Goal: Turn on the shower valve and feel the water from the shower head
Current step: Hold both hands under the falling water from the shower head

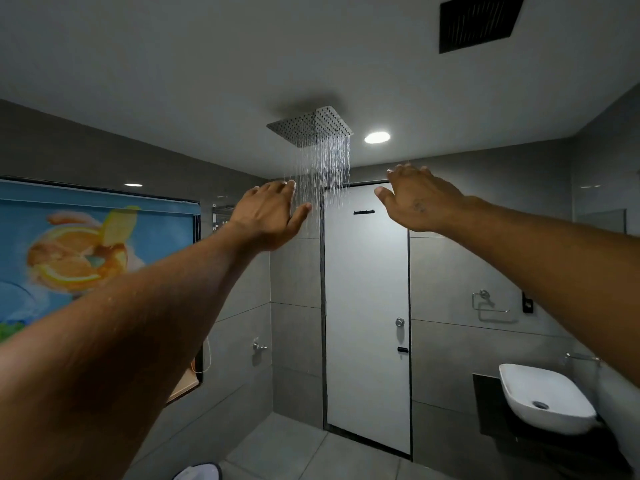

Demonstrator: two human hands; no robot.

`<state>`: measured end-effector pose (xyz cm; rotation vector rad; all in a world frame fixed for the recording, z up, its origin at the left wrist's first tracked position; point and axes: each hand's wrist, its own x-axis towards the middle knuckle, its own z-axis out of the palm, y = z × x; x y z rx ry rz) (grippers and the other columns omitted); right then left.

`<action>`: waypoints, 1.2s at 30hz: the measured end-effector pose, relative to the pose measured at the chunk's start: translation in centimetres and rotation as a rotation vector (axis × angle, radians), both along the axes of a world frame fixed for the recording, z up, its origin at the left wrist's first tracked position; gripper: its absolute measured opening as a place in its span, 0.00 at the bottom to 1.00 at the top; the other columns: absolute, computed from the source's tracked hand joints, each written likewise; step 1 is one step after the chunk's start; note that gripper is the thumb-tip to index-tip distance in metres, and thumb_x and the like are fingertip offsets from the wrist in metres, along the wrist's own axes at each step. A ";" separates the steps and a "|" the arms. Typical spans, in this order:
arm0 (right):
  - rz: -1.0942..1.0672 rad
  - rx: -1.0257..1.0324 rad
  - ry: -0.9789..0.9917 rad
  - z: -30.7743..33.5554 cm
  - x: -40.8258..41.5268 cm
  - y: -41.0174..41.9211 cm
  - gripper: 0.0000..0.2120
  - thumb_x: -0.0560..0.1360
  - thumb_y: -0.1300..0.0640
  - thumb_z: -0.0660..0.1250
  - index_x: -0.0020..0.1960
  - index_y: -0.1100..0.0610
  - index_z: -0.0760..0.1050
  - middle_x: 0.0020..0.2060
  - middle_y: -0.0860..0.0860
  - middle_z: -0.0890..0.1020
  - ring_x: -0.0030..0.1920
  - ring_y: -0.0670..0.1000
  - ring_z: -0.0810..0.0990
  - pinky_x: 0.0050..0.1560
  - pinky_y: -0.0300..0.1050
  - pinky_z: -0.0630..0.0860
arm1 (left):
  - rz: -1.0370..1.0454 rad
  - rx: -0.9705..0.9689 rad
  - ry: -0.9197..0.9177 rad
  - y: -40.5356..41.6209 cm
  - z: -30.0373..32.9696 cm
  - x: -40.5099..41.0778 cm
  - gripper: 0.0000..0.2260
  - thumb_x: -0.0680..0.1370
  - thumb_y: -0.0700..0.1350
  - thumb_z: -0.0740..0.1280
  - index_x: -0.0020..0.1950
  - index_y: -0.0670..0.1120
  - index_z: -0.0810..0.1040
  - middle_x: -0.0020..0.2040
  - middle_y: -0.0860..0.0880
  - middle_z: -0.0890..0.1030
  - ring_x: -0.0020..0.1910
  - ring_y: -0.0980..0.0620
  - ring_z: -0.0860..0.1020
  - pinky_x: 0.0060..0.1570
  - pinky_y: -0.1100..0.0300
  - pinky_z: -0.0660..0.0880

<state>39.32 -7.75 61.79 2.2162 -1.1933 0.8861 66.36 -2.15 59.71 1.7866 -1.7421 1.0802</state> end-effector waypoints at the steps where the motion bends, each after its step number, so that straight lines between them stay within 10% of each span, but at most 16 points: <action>1: 0.001 0.001 0.003 0.0 0.0 0.0 0.30 0.81 0.44 0.49 0.74 0.63 0.62 0.75 0.63 0.63 0.76 0.60 0.59 0.75 0.55 0.53 | 0.001 0.002 0.002 -0.1 0.0 0.0 0.38 0.79 0.66 0.43 0.79 0.40 0.57 0.76 0.38 0.66 0.74 0.40 0.66 0.71 0.43 0.63; 36: 0.023 0.015 -0.019 -0.2 -0.1 0.7 0.31 0.80 0.42 0.49 0.74 0.62 0.63 0.75 0.62 0.65 0.76 0.61 0.61 0.75 0.57 0.56 | 0.000 -0.007 0.008 1.5 0.5 -0.7 0.40 0.77 0.67 0.42 0.79 0.40 0.58 0.76 0.38 0.66 0.74 0.40 0.65 0.72 0.43 0.61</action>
